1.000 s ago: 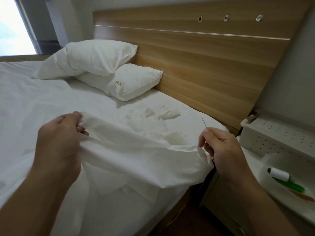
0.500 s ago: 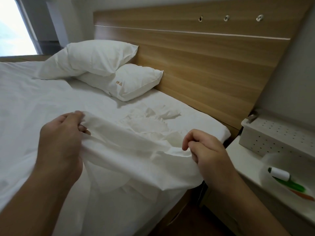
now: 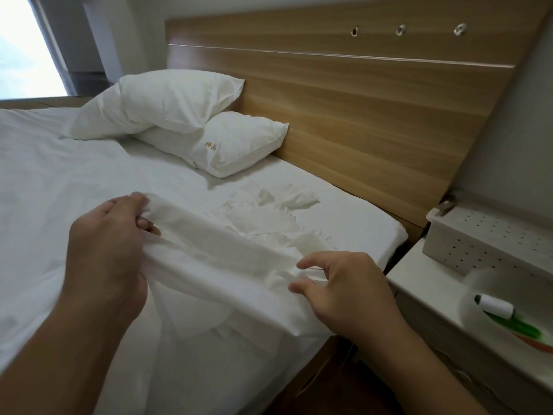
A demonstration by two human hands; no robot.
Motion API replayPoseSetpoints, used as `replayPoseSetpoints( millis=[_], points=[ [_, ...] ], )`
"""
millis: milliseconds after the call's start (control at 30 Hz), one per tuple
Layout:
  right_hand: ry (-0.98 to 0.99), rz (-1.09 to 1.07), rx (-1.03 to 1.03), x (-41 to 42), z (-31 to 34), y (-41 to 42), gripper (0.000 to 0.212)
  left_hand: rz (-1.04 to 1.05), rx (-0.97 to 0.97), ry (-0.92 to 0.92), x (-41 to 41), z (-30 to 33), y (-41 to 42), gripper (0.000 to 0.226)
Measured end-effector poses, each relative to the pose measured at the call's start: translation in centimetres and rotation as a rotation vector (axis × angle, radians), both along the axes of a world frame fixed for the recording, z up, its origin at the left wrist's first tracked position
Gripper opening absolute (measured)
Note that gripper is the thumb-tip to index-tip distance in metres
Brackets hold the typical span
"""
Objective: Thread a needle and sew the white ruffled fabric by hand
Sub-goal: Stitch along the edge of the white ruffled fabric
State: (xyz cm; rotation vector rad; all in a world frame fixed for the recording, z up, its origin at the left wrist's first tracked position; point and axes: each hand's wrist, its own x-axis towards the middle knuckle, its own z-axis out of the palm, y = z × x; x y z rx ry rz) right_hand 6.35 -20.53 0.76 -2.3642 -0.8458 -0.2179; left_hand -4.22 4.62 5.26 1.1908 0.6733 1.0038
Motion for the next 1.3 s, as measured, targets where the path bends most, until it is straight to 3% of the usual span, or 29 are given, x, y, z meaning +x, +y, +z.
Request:
replayPoseSetpoints(
  millis=[200,300,400,533,700,900,1000,1100,1300],
  points=[
    [-0.075,-0.064,-0.123,0.3,-0.2,0.4,0.021,-0.008,0.080,0.058,-0.3,-0.7,1.0,0.016],
    [-0.067,-0.078,-0.018,0.6,-0.2,-0.2,0.013,0.004,0.082,0.066,-0.3,-0.8,1.2,0.016],
    [0.011,-0.076,0.241,1.3,0.2,-1.2,0.004,0.014,0.073,0.058,-0.2,-0.7,1.1,0.016],
    [0.045,-0.095,0.450,2.0,1.3,-2.5,0.007,0.069,-0.026,0.026,0.2,-0.5,0.5,0.036],
    [0.082,-0.089,0.537,2.3,2.0,-3.3,0.010,0.046,-0.046,0.000,0.0,-0.1,-0.3,0.026],
    [0.200,-0.052,0.603,2.3,2.6,-4.0,0.006,-0.120,-0.138,-0.009,-0.1,0.2,-0.4,0.016],
    [0.210,-0.054,0.610,2.3,2.7,-4.1,0.006,-0.304,-0.116,-0.053,-0.4,0.4,-0.5,0.021],
    [0.192,-0.076,0.619,2.5,2.8,-4.3,0.007,-0.430,-0.052,-0.061,-0.8,0.1,-0.2,0.044],
    [0.184,-0.123,0.657,3.3,2.8,-4.9,0.010,-0.299,0.092,0.030,-0.7,-0.4,-0.4,0.025]
  ],
)
